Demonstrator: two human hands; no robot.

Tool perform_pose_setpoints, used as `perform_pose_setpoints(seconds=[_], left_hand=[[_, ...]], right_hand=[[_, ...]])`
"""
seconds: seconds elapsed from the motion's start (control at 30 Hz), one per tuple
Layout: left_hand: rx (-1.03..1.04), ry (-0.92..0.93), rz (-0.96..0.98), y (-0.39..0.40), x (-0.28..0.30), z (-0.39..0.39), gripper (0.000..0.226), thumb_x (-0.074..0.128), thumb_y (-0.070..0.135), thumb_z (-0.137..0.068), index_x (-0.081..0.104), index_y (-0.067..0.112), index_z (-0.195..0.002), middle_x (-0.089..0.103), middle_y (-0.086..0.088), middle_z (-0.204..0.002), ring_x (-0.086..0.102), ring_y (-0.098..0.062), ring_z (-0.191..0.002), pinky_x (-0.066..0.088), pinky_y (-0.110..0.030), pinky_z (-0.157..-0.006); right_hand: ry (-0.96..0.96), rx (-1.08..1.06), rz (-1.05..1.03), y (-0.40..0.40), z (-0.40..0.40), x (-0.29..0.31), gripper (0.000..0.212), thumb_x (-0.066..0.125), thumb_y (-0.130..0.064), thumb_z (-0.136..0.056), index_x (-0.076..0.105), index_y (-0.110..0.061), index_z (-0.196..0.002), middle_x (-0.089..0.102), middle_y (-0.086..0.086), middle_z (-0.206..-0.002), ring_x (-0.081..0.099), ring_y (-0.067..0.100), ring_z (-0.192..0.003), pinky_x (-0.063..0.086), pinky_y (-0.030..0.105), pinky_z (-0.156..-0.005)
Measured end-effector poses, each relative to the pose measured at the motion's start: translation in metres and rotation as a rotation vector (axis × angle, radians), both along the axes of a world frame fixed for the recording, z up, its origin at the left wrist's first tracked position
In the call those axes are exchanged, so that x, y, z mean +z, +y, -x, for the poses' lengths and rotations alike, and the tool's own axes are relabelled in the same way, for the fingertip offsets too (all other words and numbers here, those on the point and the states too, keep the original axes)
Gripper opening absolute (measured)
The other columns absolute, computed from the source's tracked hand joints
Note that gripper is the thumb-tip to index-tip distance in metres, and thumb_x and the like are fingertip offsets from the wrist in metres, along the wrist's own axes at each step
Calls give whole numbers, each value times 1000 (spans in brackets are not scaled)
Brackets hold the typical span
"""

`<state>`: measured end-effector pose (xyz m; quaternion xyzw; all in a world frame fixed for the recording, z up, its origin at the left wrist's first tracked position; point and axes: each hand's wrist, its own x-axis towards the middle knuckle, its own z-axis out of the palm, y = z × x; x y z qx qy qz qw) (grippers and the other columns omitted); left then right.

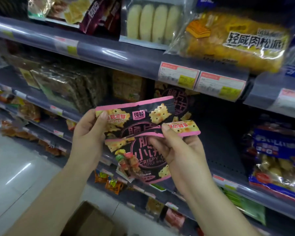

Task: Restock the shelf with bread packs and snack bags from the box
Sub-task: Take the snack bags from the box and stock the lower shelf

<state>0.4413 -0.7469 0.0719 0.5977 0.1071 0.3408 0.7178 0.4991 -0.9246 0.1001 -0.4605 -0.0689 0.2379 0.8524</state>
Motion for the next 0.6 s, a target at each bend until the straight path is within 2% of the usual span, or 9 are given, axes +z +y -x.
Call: perform_pose_setpoints(seconds=[0.03, 0.1, 0.2, 0.3, 0.43, 0.5, 0.6], left_hand=[[-18, -13, 0, 2, 3, -8, 15, 53, 23, -89, 67, 19, -88, 72, 1, -83, 69, -15, -79, 58, -33, -70], [-52, -21, -14, 5, 7, -24, 15, 51, 21, -89, 66, 18, -88, 72, 3, -81, 69, -13, -78, 57, -29, -67], [-108, -11, -32, 16, 9, -41, 15, 53, 24, -89, 68, 23, -86, 72, 3, -82, 68, -15, -78, 58, -31, -67], [-129, 8, -52, 26, 7, -59, 13, 58, 32, -84, 70, 29, -83, 72, 6, -82, 67, -12, -80, 55, -31, -70], [-153, 46, -30, 31, -2, -80, 16, 53, 23, -92, 68, 25, -84, 72, 7, -82, 67, -9, -82, 52, -27, -74], [-189, 43, 15, 32, -4, -85, 23, 49, 18, -95, 68, 24, -84, 72, 7, -83, 67, -8, -82, 53, -24, -73], [-183, 33, 18, 34, -4, -90, 19, 49, 20, -96, 66, 21, -87, 71, 7, -84, 67, -8, -84, 52, -25, -74]], right_hand=[[-4, -21, -15, 2, -3, 1, 21, 59, -8, -89, 60, 3, -106, 70, 15, -96, 71, 21, -86, 56, 23, -69], [-2, -68, -45, 8, -10, 2, 21, 59, -8, -89, 60, 3, -107, 70, 16, -100, 71, 22, -90, 56, 23, -69], [23, -138, -77, 18, -19, -2, 29, 60, -8, -88, 56, 6, -113, 69, 20, -110, 69, 26, -96, 57, 27, -73], [26, -230, -60, 33, -27, -11, 35, 61, -10, -88, 54, 7, -117, 67, 20, -114, 67, 29, -105, 57, 33, -84], [17, -341, 27, 52, -35, -31, 36, 64, -15, -86, 57, 1, -117, 69, 15, -113, 66, 25, -107, 49, 43, -99], [-13, -396, 83, 57, -36, -38, 36, 66, -17, -85, 57, -2, -116, 69, 14, -112, 66, 24, -107, 47, 46, -101], [-62, -434, 106, 61, -37, -42, 44, 69, -20, -81, 53, -2, -117, 68, 16, -111, 66, 25, -107, 47, 48, -101]])
